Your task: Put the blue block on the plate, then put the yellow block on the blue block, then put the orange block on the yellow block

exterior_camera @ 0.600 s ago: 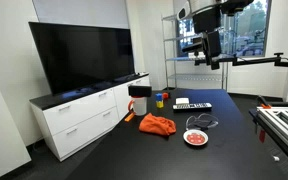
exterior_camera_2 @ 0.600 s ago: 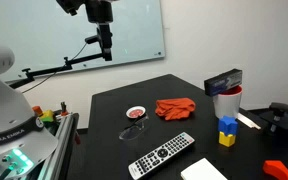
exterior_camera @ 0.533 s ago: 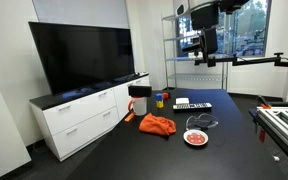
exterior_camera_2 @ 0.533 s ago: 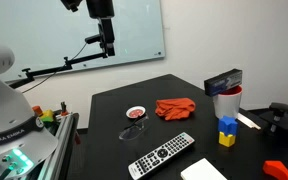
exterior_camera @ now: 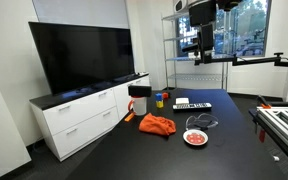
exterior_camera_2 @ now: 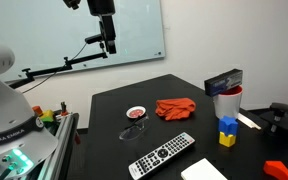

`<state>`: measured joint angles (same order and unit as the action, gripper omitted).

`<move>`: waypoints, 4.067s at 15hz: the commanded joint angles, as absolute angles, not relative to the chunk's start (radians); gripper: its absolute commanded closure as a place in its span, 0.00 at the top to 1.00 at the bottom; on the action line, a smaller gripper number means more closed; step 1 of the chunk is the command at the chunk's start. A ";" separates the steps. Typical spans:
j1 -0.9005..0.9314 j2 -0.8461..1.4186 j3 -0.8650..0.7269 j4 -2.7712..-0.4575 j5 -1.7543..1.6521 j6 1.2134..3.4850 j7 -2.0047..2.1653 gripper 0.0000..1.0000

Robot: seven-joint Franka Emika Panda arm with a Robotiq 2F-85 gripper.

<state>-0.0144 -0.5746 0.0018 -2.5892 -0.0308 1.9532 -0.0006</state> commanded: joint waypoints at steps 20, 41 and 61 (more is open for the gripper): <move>-0.289 0.048 -0.245 -2.282 -0.064 2.339 0.068 1.00; -0.340 0.409 -0.135 -2.038 0.185 2.630 -0.142 1.00; -0.350 0.512 -0.114 -1.949 0.168 2.618 -0.132 0.49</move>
